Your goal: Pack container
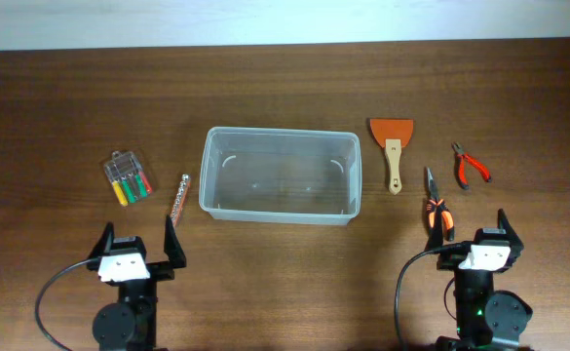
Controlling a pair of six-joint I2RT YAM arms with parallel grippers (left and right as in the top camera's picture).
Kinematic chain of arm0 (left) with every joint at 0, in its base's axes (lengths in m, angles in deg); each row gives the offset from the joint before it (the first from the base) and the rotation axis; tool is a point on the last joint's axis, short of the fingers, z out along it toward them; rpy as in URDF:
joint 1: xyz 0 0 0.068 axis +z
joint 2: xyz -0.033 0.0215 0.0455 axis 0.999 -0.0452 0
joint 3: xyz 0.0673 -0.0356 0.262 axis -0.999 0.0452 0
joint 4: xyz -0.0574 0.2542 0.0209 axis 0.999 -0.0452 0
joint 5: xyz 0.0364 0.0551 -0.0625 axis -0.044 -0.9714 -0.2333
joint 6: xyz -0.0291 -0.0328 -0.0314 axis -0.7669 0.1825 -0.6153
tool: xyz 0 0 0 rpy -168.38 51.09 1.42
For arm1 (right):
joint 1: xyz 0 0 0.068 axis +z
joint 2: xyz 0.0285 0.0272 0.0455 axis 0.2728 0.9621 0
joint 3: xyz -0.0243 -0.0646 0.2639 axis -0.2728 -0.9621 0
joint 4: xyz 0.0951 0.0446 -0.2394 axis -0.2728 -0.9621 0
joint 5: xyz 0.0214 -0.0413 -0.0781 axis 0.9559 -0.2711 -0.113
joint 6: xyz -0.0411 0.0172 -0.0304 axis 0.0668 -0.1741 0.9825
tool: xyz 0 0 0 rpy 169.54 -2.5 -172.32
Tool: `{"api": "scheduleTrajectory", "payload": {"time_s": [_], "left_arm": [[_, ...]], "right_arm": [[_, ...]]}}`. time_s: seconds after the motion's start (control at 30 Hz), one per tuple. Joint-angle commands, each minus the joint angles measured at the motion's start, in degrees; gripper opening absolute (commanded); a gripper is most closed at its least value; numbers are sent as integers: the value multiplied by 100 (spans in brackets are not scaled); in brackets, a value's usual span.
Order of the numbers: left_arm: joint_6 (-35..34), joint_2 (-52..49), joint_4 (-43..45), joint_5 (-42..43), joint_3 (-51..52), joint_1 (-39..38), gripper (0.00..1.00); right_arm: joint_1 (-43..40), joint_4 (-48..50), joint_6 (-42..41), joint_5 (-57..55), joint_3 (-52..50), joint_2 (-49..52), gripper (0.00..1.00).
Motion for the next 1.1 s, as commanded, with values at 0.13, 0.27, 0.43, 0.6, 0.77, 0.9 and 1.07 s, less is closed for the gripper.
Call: {"api": "scheduleTrajectory", "payload": {"time_s": [0.13, 0.27, 0.43, 0.6, 0.77, 0.9, 1.07], "left_arm": [[470, -2280, -118, -254, -1945, 31, 99], [647, -4227, -354, -243, -3464, 31, 99], [645, -6402, -1443, -50, -5606, 28, 99], [645, -7873, -2304, -52, -7077, 28, 99], [643, -8144, -2369, 101, -7197, 28, 99], [643, -8140, -2389, 101, -7197, 28, 99], [645, -8146, -2490, 96, -7197, 28, 99]], "right_arm": [[-17, 33, -90, 76, 1296, 1910, 99], [-17, -20, -59, 269, 2599, 3624, 99], [-17, -1322, -24, 723, 4839, 5582, 98], [-17, -3731, 374, 713, 7368, 7344, 99], [-17, -5217, 1047, 695, 8959, 8282, 99], [-17, -5287, 1003, 697, 9191, 8426, 99], [-15, -5560, 1001, 695, 9184, 8454, 99]]}}
